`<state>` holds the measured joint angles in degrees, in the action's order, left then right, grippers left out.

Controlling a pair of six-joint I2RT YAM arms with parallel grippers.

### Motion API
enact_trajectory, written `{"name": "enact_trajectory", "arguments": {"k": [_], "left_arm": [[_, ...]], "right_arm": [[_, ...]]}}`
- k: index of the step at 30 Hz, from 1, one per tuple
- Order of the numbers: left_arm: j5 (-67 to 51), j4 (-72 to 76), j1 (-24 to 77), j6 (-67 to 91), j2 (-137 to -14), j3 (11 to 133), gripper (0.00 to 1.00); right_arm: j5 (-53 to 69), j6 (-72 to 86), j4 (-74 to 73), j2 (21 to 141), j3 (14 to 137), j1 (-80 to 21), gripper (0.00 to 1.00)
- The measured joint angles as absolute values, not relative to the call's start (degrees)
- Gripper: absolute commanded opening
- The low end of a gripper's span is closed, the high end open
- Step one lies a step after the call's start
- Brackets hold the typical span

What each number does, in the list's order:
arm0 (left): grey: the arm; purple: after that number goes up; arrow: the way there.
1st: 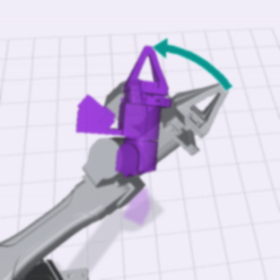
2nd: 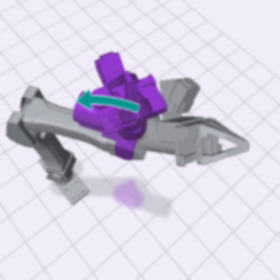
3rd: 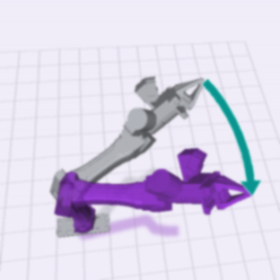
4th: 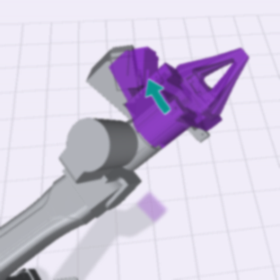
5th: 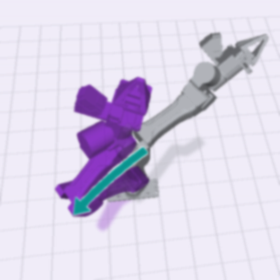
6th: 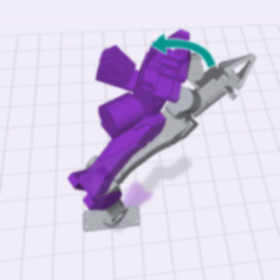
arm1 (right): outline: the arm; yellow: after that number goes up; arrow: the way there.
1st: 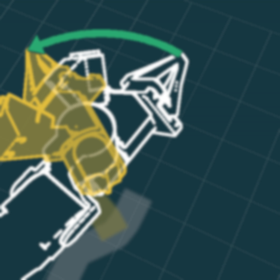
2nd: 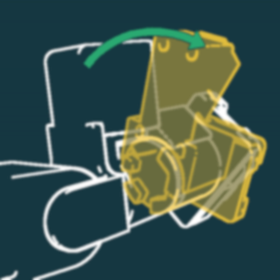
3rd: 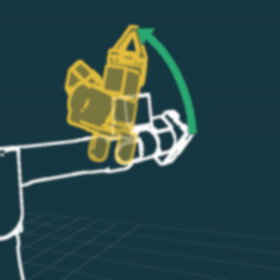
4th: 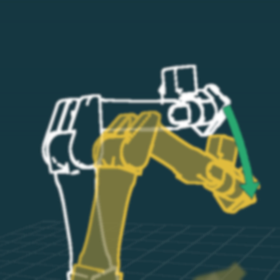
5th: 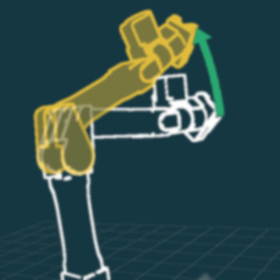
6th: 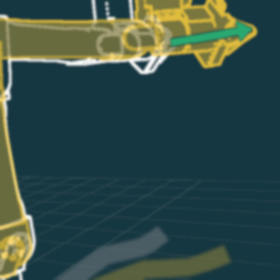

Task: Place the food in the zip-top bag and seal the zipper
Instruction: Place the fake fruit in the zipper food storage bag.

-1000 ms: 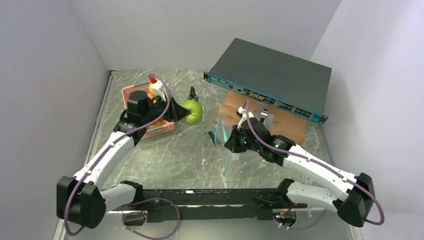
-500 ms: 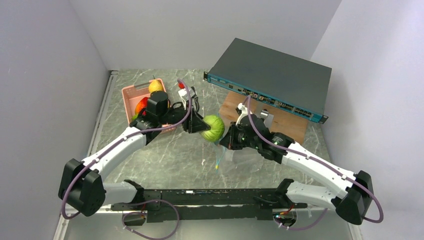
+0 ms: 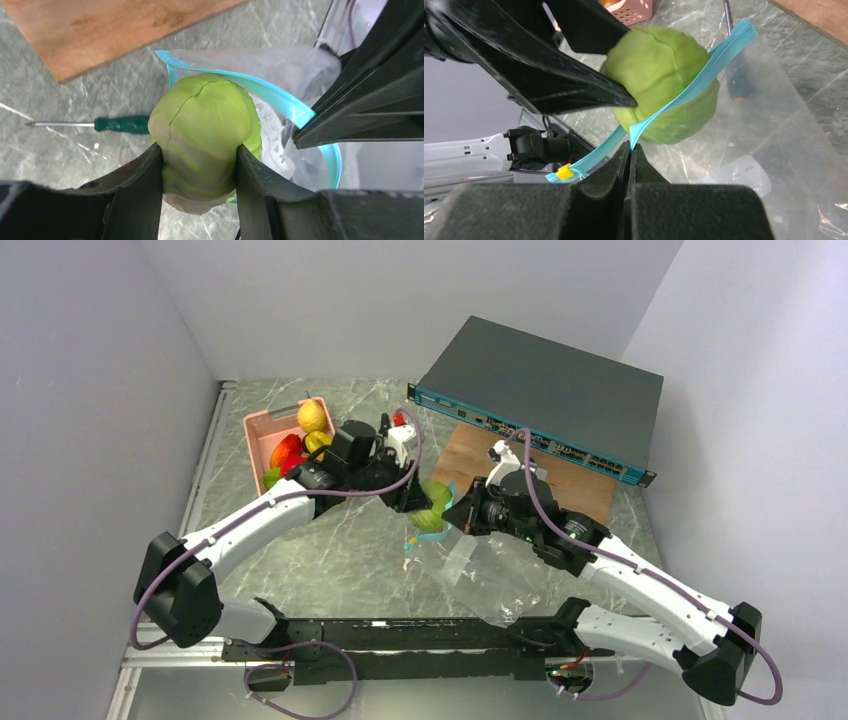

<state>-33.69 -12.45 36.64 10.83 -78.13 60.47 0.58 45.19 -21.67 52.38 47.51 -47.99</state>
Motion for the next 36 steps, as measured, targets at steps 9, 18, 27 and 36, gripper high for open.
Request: {"name": "enact_trajectory", "arguments": {"k": [9,18,27,36], "left_arm": [[-30.7,-18.6,39.1,6.4,-78.6,61.3,0.23],[-38.0,-20.6,39.8,4.1,-82.7,65.2,0.25],[-42.3,-22.2,40.1,5.0,-87.3,66.5,0.56],[-36.1,-22.2,39.6,4.9,-84.8,66.1,1.0]], "right_arm": [[0.5,42.0,-21.4,53.4,47.5,-48.0,0.0],[6.3,34.7,-18.8,54.7,46.8,-48.0,0.0],[9.6,31.0,-13.5,54.3,43.9,-48.1,0.0],[7.6,31.9,-13.1,53.2,43.0,-48.3,0.0]]}}
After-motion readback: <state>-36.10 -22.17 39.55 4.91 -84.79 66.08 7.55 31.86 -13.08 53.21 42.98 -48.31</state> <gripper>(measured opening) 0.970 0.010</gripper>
